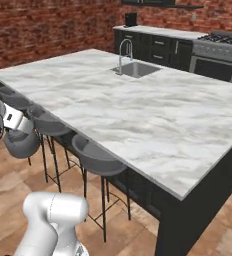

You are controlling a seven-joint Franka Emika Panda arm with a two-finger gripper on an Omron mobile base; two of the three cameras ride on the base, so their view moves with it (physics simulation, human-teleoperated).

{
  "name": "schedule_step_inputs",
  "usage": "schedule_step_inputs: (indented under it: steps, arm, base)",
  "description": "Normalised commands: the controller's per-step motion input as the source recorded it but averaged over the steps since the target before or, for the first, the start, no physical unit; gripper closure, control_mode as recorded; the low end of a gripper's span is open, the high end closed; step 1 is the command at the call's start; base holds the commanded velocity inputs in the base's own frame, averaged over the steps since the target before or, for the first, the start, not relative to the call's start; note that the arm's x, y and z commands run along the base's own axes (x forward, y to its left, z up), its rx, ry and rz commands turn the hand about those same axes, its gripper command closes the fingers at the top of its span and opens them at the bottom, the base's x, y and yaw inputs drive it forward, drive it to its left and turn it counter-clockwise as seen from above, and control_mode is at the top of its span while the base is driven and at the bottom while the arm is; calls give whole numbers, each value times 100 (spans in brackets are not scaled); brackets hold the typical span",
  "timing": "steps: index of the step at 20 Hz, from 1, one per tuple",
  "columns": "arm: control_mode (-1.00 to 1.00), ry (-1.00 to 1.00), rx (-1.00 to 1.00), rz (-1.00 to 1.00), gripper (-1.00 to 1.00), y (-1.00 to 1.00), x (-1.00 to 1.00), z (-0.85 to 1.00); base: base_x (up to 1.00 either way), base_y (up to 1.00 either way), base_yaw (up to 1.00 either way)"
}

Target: The kettle is done boiling. Turn off the stove, then wait for 300 timesteps before moving the kettle to the dining table.

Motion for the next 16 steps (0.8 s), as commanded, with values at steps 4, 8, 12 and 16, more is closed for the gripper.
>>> schedule_step_inputs:
  steps: [4, 8, 12, 16]
  arm:
    - [100, 0, 0, 0, 100, 0, 0, 0]
    - [100, 0, 0, 0, 100, 0, 0, 0]
    - [100, 0, 0, 0, 100, 0, 0, 0]
    - [100, 0, 0, 0, 100, 0, 0, 0]
  base:
    - [51, 9, -39]
    - [55, 9, -38]
    - [58, 10, -37]
    - [61, 16, -34]
